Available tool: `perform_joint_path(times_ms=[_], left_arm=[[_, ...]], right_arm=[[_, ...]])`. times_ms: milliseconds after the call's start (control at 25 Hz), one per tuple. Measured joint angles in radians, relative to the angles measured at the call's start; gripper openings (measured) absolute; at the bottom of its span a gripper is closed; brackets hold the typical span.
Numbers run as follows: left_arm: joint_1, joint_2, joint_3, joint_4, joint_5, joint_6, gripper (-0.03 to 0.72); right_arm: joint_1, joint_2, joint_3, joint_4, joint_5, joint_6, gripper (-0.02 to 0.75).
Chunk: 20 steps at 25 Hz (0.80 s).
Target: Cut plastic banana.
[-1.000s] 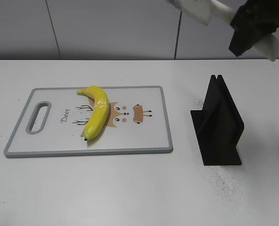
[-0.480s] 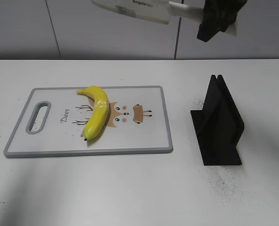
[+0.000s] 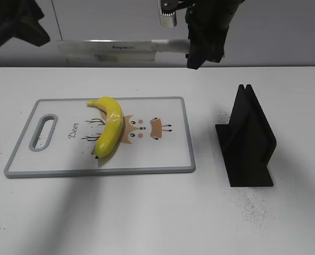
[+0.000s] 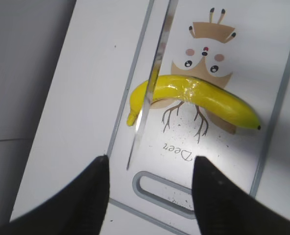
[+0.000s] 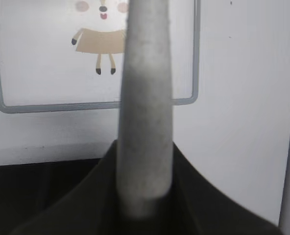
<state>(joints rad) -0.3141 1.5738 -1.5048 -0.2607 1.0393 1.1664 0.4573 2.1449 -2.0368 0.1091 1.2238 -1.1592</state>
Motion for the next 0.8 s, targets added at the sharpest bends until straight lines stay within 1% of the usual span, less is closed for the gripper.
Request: perform_joint_path(times_ms=[160, 320, 640, 720, 800], left_arm=[[-0.02, 0.097, -0.04, 0.0, 0.004, 0.019, 0.499], [-0.022, 0.173, -0.046, -0.008, 0.014, 0.025, 0.483], [-0.022, 0.233, -0.047, -0.027, 0.006, 0.056, 0.474], [-0.022, 0.249, -0.047, -0.027, 0.0, 0.059, 0.447], [-0.022, 0.258, -0.047, -0.027, -0.008, 0.06, 0.377]], right_arm=[[0.008, 0.029, 0.0, 0.005, 0.0, -0.043, 0.162], [0.013, 0.04, 0.0, 0.029, 0.0, -0.067, 0.162], [0.013, 0.059, -0.001, 0.103, -0.008, -0.101, 0.162], [0.013, 0.059, -0.002, 0.113, -0.02, -0.103, 0.162], [0.013, 0.059, -0.002, 0.119, -0.024, -0.104, 0.162]])
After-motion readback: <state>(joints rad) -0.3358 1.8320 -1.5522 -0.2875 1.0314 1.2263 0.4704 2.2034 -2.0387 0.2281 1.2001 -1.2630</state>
